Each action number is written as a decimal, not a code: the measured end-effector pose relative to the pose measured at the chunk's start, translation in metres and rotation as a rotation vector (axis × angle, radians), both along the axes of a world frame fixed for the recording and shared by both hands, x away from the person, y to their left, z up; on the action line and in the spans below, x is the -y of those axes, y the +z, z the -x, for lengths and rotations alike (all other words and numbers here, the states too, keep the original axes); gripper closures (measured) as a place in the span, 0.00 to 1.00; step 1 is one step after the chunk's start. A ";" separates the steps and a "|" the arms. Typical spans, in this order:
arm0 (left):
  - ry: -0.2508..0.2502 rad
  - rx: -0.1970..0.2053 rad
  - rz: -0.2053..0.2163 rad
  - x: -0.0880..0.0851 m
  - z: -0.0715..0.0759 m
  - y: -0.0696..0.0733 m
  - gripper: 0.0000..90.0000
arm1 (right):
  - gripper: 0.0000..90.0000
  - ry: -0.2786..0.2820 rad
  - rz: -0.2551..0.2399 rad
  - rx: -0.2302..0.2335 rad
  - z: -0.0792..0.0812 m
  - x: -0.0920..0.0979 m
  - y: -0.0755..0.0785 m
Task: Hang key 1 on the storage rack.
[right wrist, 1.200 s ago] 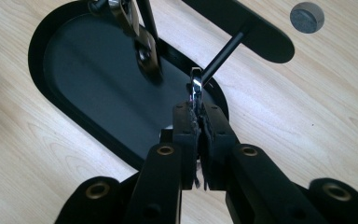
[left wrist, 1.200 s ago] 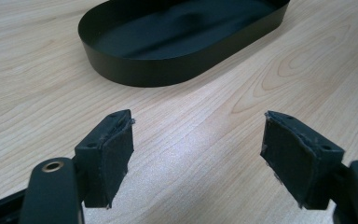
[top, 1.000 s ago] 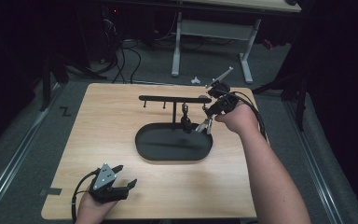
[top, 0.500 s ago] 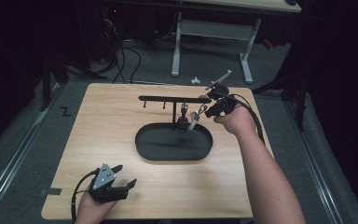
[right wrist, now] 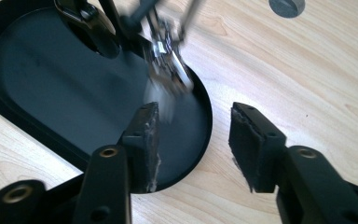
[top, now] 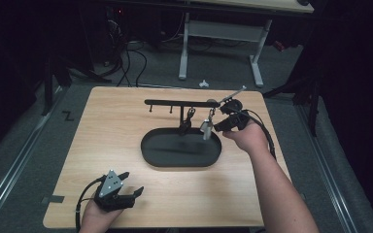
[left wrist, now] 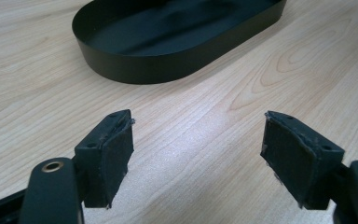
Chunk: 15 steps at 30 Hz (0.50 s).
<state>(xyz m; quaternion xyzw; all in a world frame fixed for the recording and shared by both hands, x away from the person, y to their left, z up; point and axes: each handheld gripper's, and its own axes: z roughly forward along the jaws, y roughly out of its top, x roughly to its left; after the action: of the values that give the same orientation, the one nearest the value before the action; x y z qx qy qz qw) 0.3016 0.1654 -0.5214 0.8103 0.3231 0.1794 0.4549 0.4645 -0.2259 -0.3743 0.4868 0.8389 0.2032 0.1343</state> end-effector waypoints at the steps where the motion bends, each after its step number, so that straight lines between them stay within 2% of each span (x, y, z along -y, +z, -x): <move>1: -0.003 0.000 -0.005 0.001 0.000 0.000 0.28 | 0.56 -0.009 -0.008 0.004 0.003 0.002 -0.003; 4: -0.010 0.000 -0.014 0.003 0.000 0.000 0.28 | 0.51 -0.028 -0.022 0.041 0.012 0.009 -0.010; 5: -0.011 -0.001 -0.016 0.004 0.000 -0.001 0.28 | 0.50 -0.037 -0.048 0.057 0.019 0.014 -0.016; 9: -0.021 -0.004 -0.023 0.007 -0.001 -0.002 0.28 | 0.48 -0.036 -0.052 0.074 0.030 0.019 -0.026; 10: -0.024 -0.004 -0.025 0.008 -0.001 -0.002 0.28 | 0.48 -0.039 -0.074 0.100 0.038 0.025 -0.033; 13: -0.030 -0.004 -0.018 0.011 -0.003 -0.002 0.28 | 0.47 -0.051 -0.096 0.115 0.047 0.030 -0.040; 15: -0.036 -0.001 -0.025 0.014 -0.004 -0.002 0.28 | 0.45 -0.062 -0.090 0.147 0.056 0.036 -0.046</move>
<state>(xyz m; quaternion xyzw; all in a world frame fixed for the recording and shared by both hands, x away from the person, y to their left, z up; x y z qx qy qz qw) 0.3058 0.1516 -0.5231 0.8216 0.3065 0.1749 0.4477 0.4085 -0.2616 -0.4201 0.5018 0.8013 0.2717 0.1797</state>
